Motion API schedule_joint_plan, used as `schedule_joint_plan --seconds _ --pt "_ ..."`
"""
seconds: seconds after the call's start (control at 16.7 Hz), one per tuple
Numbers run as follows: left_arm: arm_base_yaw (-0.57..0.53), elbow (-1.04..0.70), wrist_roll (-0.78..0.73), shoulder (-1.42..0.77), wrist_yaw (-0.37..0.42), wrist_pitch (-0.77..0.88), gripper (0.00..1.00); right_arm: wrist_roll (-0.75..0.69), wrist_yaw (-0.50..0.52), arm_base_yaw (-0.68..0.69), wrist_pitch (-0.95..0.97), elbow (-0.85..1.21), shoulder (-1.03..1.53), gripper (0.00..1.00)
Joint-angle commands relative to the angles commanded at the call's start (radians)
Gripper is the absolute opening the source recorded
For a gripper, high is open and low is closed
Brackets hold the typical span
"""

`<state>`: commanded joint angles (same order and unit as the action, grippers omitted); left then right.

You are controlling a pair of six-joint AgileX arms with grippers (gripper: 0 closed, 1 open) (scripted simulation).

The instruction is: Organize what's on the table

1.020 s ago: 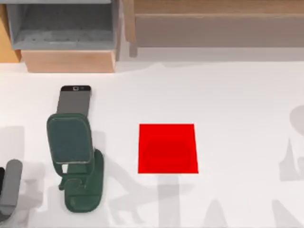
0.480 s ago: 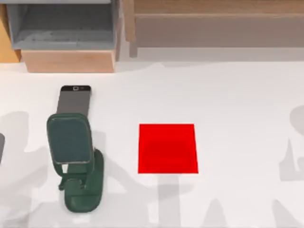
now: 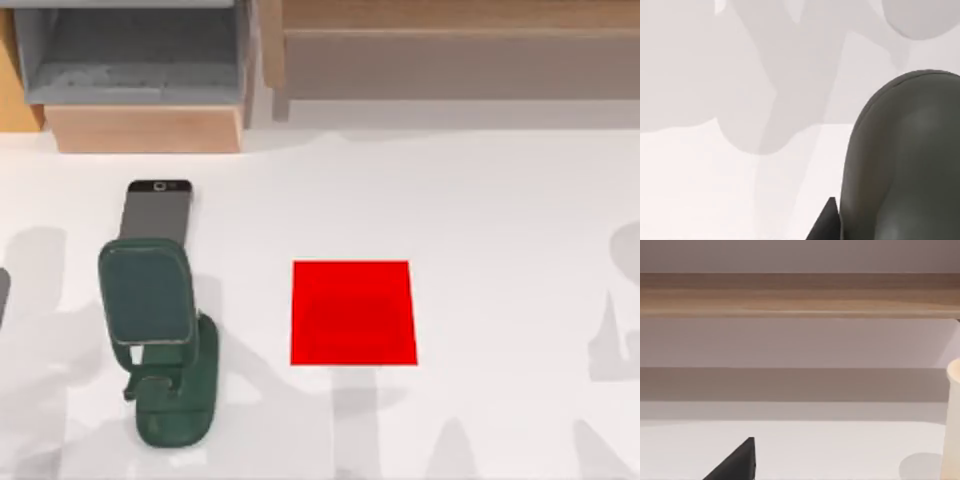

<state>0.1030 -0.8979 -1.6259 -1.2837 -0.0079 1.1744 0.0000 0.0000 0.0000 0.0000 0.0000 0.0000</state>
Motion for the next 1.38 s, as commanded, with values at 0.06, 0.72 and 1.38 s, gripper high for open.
schedule_joint_plan --seconds 0.06,0.72,1.38 --pt "-0.013 -0.032 -0.024 -0.016 -0.004 0.002 0.0 0.0 0.0 0.0 0.0 0.0 0.0 1.0" --pt "-0.433 -0.655 -0.505 -0.528 -0.041 0.003 0.0 0.0 0.0 0.0 0.0 0.0 0.0 1.0" --pt "-0.862 -0.981 -0.796 -1.036 -0.012 -0.035 0.0 0.0 0.0 0.0 0.0 0.0 0.0 1.0"
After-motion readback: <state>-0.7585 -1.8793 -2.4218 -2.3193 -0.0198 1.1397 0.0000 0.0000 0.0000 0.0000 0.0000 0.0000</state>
